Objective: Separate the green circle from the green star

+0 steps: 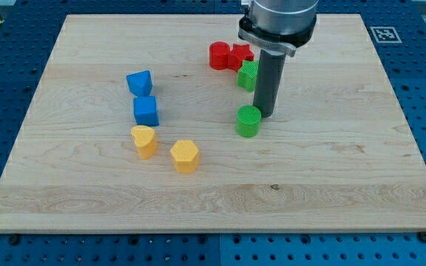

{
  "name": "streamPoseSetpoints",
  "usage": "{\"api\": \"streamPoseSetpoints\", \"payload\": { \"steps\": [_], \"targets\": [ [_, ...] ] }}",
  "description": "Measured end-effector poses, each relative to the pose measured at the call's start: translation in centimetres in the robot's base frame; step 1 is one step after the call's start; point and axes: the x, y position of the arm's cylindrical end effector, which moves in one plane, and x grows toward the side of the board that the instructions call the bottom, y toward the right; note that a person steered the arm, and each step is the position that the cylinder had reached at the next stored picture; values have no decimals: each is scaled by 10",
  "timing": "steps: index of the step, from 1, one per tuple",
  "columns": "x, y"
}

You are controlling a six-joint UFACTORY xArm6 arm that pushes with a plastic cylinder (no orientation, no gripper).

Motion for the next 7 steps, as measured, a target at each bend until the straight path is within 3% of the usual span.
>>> {"api": "streamPoseSetpoints", "payload": {
  "steps": [7],
  "targets": [
    [41, -2]
  ]
}}
